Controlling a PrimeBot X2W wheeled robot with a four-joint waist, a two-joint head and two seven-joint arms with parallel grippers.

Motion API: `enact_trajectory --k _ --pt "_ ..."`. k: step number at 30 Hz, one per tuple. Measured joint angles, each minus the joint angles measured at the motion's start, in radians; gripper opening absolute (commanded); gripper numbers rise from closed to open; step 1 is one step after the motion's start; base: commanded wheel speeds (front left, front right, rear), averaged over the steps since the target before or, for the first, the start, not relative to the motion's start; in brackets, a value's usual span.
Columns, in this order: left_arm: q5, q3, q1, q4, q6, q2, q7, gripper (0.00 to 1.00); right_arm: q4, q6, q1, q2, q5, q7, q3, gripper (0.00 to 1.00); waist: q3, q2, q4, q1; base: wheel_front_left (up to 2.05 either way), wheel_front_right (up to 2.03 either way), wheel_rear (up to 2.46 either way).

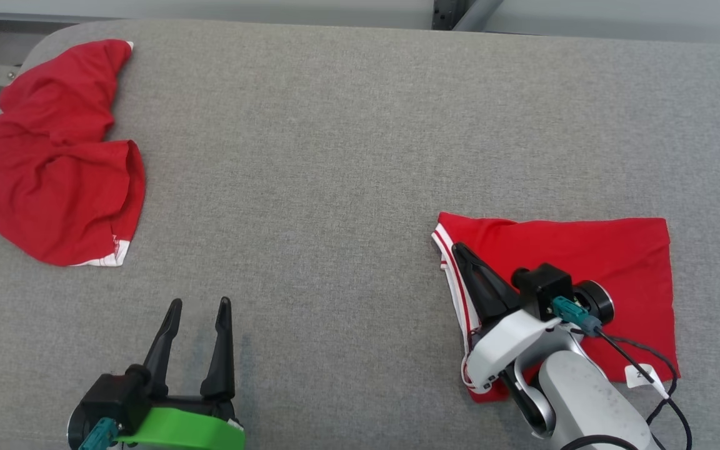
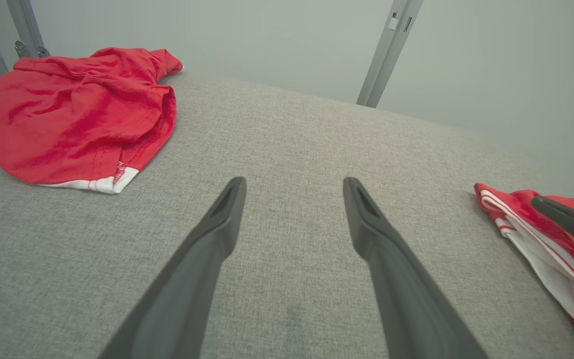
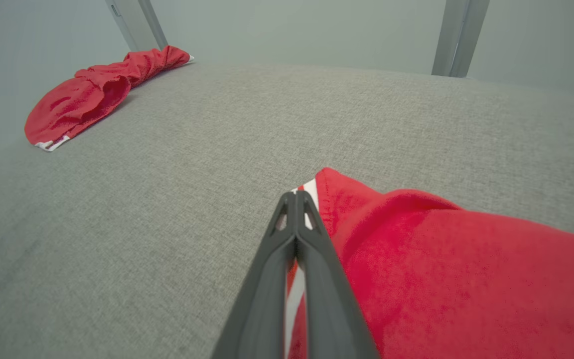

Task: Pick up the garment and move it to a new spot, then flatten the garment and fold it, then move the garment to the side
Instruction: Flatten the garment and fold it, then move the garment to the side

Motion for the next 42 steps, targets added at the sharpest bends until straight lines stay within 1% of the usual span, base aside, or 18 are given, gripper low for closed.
enact_trajectory --k 2,3,4,5,6,11,14,16,17,19,27,33,42 --pt "-0.001 0.013 0.016 0.000 0.002 0.000 0.000 1.00 -0.056 0.000 0.026 0.000 -0.003 0.000 -0.015 0.00 -0.013 0.0000 -0.009 0.0000 0.00 0.00 0.00" --pt "-0.001 0.022 0.026 0.002 0.004 0.000 0.000 1.00 -0.085 0.000 0.046 0.000 -0.007 0.000 -0.023 0.11 -0.022 0.0000 -0.014 0.0000 0.00 0.00 0.00" --pt "-0.001 0.033 0.038 0.003 0.005 0.000 0.000 1.00 -0.116 0.000 0.068 0.000 -0.014 0.000 -0.034 0.26 -0.031 0.0000 -0.019 0.0000 0.00 0.00 0.00" --pt "-0.001 0.042 0.048 0.006 0.006 0.000 0.000 1.00 -0.146 0.000 0.090 0.000 -0.026 0.000 -0.050 0.45 -0.041 0.0000 -0.025 0.0000 0.00 0.00 0.00" --pt "0.000 0.050 0.058 0.007 0.007 0.000 0.000 1.00 -0.179 0.000 0.115 0.001 -0.035 0.000 -0.075 1.00 -0.053 0.0000 -0.032 0.0000 0.00 0.00 0.00" --pt "0.004 0.061 0.077 0.009 0.007 0.000 0.000 1.00 -0.283 0.000 0.242 -0.001 -0.108 0.000 -0.182 1.00 -0.109 0.0000 -0.063 0.0000 0.00 0.00 0.00" --pt "0.008 0.060 0.093 0.016 0.009 0.000 0.000 1.00 -0.326 0.000 0.318 -0.009 -0.130 0.000 -0.253 1.00 -0.145 0.0000 -0.079 0.0000 0.00 0.00 0.00" --pt "0.019 0.057 0.111 0.020 0.009 0.000 0.000 1.00 -0.345 0.000 0.370 -0.021 -0.136 0.000 -0.301 1.00 -0.170 0.0000 -0.088 -0.0001 0.00 0.00 0.00" --pt "0.019 0.057 0.111 0.020 0.009 0.000 0.000 1.00 -0.345 0.000 0.370 -0.021 -0.136 0.000 -0.301 1.00 -0.170 0.0000 -0.088 -0.0001 0.00 0.00 0.00" --pt "0.029 0.056 0.126 0.019 0.009 0.000 0.000 1.00 -0.363 0.000 0.413 -0.031 -0.146 0.000 -0.349 1.00 -0.194 0.0000 -0.097 -0.0001 0.00 0.00 0.00" --pt "0.077 0.077 0.152 0.013 0.007 0.000 0.000 1.00 -0.391 0.000 0.488 -0.027 -0.150 0.000 -0.509 1.00 -0.246 0.0001 -0.134 -0.0001 0.00 0.00 0.00" --pt "0.108 0.106 0.176 0.023 0.000 0.000 0.000 1.00 -0.375 0.000 0.507 -0.020 -0.148 0.000 -0.554 1.00 -0.267 0.0001 -0.141 -0.0001 0.00 0.00 0.00" --pt "0.109 0.107 0.179 0.022 -0.002 0.000 0.000 1.00 -0.367 0.000 0.508 -0.014 -0.146 0.000 -0.568 1.00 -0.271 0.0000 -0.133 -0.0001 0.00 0.00 0.00"
